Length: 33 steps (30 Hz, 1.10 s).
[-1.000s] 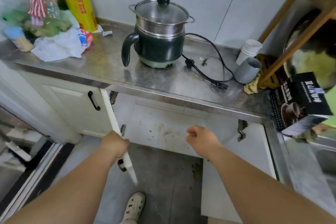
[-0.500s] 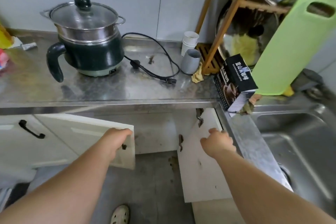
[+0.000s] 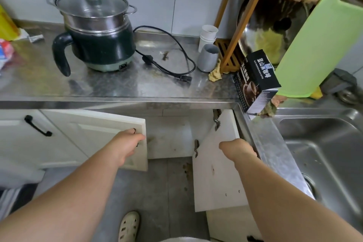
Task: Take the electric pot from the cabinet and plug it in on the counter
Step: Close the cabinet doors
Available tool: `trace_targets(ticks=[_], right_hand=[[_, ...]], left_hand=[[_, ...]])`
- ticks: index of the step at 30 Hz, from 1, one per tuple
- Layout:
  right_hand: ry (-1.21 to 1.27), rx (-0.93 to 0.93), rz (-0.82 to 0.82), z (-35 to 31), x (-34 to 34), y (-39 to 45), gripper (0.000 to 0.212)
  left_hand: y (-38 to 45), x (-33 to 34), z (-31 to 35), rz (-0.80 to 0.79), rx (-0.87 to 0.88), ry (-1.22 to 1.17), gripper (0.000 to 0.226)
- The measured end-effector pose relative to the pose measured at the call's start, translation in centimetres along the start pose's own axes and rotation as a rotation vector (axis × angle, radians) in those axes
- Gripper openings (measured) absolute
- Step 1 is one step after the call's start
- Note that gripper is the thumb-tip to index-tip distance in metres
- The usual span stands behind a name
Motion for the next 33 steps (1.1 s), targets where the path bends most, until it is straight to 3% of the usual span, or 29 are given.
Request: trace_targets(ticks=[4,6,10,12,16,21,25,29,33], right_hand=[[0.192,0.009,-0.019,-0.7,0.2,-0.3,0.052],[0.361,0.031,-0.065,-1.2,0.1,-0.5,0.036],[0.664,0.182,-0.104,-1.0,1.1,-0.2,0.016],[0.810,0.275,-0.105,-0.9,2.4,-0.6,0.014],[0.960,0.397,-0.266,-2.7,5.4,-2.6,0.009],[0.976,0.333,-0.488,-6.9,7.5,-5.1,0.014],[0.878,0.251,-0.551,-10.3,8.4,-6.2,0.011],[0.855,0.222,-0.637,-13.7,9.2,-7.1,0.024],[0.862,0.179,-0.611,-17.0,9.5,-7.4,0.036]], left_hand=[[-0.7,-0.4,-0.8,0.016,-0.014,-0.011,0.016],[-0.9,-0.5,-0.9,0.030,-0.012,-0.020,0.020],[-2.0,-1.0,-0.7,0.030,0.006,-0.056,0.026],[-2.3,-1.5,-0.7,0.026,0.006,-0.073,0.018],[-2.6,-3.6,-1.1,0.069,-0.003,-0.073,0.013],[-2.0,-6.0,-1.4,0.106,-0.026,-0.105,0.018],[-1.0,-7.3,-1.1,0.109,-0.028,-0.143,0.025],[0.4,-9.0,0.0,0.079,-0.046,-0.141,0.050],[2.3,-10.9,1.8,0.065,-0.050,-0.159,0.047]])
Point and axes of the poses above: each hand's wrist, its own y-axis towards the middle knuckle, its own x-axis out of the palm, z = x × y, the point moved 4 cm from there along y, towards the middle knuckle, and after that the axes turned 15 degrees about z, right-handed, at the moved point
